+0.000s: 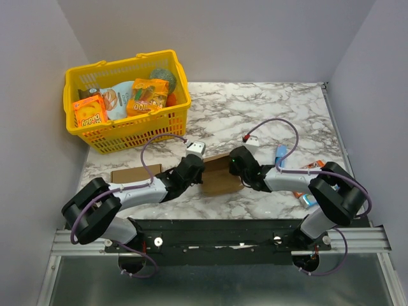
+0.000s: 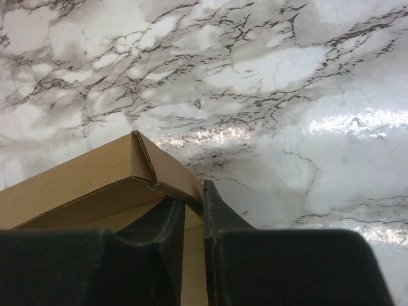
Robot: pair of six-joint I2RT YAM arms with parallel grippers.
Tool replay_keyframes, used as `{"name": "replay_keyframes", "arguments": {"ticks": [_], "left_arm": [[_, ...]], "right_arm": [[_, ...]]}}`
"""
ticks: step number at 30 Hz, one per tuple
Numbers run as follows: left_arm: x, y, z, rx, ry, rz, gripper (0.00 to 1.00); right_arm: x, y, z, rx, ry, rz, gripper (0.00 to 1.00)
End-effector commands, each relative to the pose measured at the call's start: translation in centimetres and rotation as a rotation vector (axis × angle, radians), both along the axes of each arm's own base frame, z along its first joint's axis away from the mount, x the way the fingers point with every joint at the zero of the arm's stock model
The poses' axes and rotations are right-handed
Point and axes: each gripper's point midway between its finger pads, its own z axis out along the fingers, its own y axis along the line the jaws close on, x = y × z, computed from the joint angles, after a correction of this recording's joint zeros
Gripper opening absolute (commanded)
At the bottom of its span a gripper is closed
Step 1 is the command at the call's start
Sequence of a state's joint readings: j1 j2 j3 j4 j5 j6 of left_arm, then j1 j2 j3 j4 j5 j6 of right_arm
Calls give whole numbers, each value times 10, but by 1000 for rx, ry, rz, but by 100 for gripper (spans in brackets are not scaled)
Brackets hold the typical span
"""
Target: Fold the paper box
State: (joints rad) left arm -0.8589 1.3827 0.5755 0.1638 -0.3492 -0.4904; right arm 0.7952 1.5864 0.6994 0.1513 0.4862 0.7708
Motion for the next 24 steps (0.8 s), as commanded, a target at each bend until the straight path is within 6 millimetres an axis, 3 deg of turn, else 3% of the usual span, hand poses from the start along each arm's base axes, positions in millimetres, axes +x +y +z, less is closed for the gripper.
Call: {"name": "replay_keyframes", "arguments": {"ticks": [1, 3, 14, 20, 24], "left_arm": [[-7, 16, -17, 89, 43, -24, 0], [-6, 17, -19, 125, 71, -15, 0], [-5, 21, -24, 187, 124, 4, 0], [-4, 19, -24, 188, 134, 2, 0], [-4, 20, -25, 196, 141, 2, 0]], "right_arm": [[0, -46, -11, -162, -34, 26, 1], [-4, -39, -4, -137, -44, 81, 1], [-34, -35, 15, -98, -60, 187, 45], [-52, -25, 32, -101, -91, 271, 57], [-62, -18, 52, -42, -123, 308, 60]]}}
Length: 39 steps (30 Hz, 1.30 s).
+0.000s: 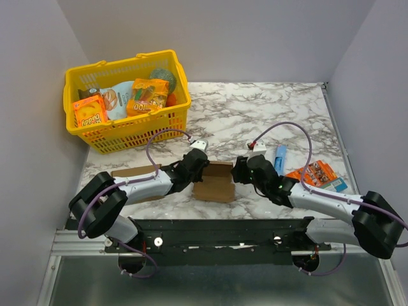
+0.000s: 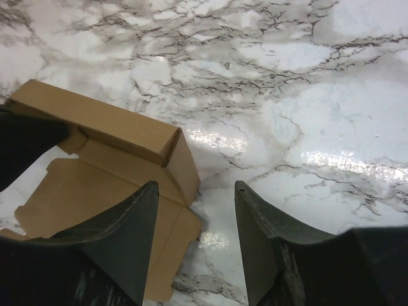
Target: Fold the paper box
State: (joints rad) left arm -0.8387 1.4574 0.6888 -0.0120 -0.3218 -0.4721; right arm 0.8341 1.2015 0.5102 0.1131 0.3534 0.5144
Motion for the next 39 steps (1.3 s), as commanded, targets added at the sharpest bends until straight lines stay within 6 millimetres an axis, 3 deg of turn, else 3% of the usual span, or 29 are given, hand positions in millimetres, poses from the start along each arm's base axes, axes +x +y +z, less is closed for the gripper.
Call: {"name": "replay_keyframes", "arguments": {"ticks": [1, 5, 9, 15, 19, 24, 28, 39], "left_arm": [[-6, 17, -14, 91, 42, 13, 0], [-6, 12, -11, 75, 36, -11, 0], [-9, 1, -3, 61, 38, -104, 0], [-18, -11, 5, 27, 92, -197, 0], [-19, -8, 6, 37, 93, -199, 0], [-21, -9, 2, 38, 85, -240, 0], [-23, -12, 7, 49, 96, -298, 0], [-27, -14, 6, 44, 228, -318, 0]], "right_arm": [[-11, -5, 7, 1, -3, 15, 60], [-13, -6, 12, 20, 20, -5, 60], [-8, 8, 43, 18, -36, 78, 63], [-5, 10, 62, -173, -60, 225, 65], [-3, 12, 70, -179, -84, 242, 55], [-7, 27, 61, -119, -67, 286, 50], [-20, 46, 51, -95, -51, 424, 56], [-31, 50, 25, -197, -83, 456, 56]]}}
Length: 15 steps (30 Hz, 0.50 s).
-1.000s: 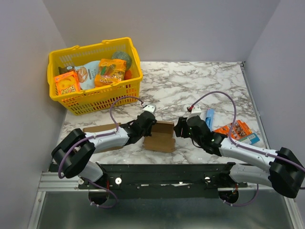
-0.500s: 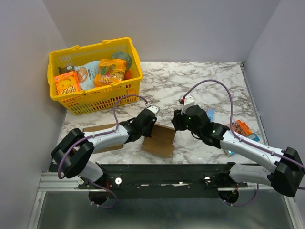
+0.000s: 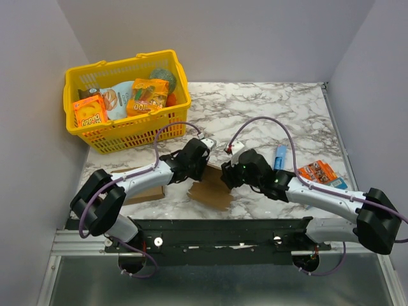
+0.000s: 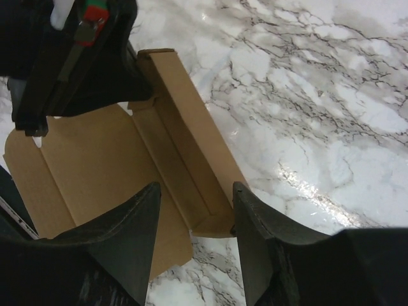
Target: Fold the paper box
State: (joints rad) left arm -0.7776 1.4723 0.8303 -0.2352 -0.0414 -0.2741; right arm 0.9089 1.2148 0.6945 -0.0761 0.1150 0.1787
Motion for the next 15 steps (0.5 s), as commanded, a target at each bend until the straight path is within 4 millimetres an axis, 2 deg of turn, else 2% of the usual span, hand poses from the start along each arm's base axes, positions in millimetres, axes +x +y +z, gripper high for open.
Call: {"name": "replay_keyframes", "arguments": {"ticks": [1, 5, 10, 15], "left_arm": [[-12, -3, -5, 12, 87, -53, 0], [-16, -5, -6, 15, 109, -80, 0], [-19, -9, -5, 8, 131, -100, 0], [-20, -12, -2, -1, 139, -111, 0]], "right_arm": [[0, -1, -9, -36, -52, -14, 56], [5, -7, -19, -83, -70, -61, 56], [10, -4, -25, -118, -72, -69, 53], [10, -5, -38, -148, -50, -69, 33]]}}
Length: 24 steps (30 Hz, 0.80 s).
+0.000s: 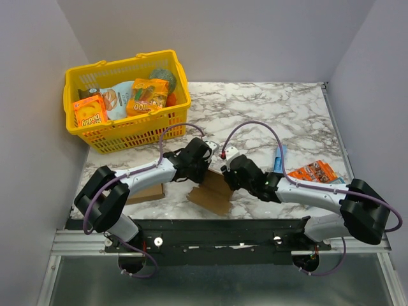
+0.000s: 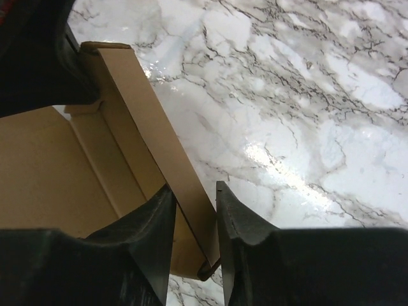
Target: Fold the paper box
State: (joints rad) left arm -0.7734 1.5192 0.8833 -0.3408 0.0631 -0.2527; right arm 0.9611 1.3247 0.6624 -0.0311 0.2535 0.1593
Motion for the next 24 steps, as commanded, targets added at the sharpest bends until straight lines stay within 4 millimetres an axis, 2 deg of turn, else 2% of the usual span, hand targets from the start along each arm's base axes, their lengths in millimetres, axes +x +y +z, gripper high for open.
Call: {"name": "replay_keyframes", "arguments": {"ticks": [1, 2, 3, 6, 7, 9, 11, 12, 14, 16, 17, 19, 20, 21, 22, 23, 24], "left_arm": [[-1, -8, 7, -24, 21, -31, 0], [-1, -8, 7, -24, 23, -30, 1], [0, -9, 9, -28, 23, -28, 6], [5, -13, 17, -43, 8, -21, 31], [6, -15, 19, -50, 4, -22, 34], [11, -19, 30, -69, -17, -21, 50], [15, -22, 40, -89, -31, -24, 60], [20, -25, 48, -107, -47, -22, 69], [25, -26, 61, -131, -74, -17, 75], [35, -23, 75, -152, -107, 10, 83], [40, -20, 84, -161, -131, 34, 85], [55, -5, 98, -172, -173, 102, 87], [65, 7, 114, -176, -237, 162, 87], [71, 20, 119, -175, -265, 232, 88], [75, 30, 126, -179, -300, 275, 90], [78, 41, 149, -212, -373, 331, 90], [80, 60, 149, -186, -414, 417, 91]], "right_arm": [[7, 1, 2, -9, -30, -25, 32], [5, -1, -2, -11, -23, -29, 31], [5, -2, -2, -9, -21, -34, 29], [0, -8, -12, -11, 4, -63, 28], [0, -9, -14, -11, 8, -73, 28], [-3, -12, -21, -11, 34, -89, 28], [-6, -14, -28, -18, 60, -106, 28], [-6, -14, -30, -17, 68, -111, 28], [-9, -15, -37, -28, 98, -129, 29], [-9, -15, -38, -26, 112, -145, 38], [-11, -16, -38, -16, 123, -161, 40], [-10, -16, -34, -3, 127, -186, 52], [-8, -15, -28, 22, 130, -207, 54], [-8, -15, -25, 26, 130, -221, 59], [-7, -17, -23, 30, 134, -235, 59], [-4, -14, -16, 55, 137, -248, 60], [-3, -13, -12, 73, 139, -253, 60]]}}
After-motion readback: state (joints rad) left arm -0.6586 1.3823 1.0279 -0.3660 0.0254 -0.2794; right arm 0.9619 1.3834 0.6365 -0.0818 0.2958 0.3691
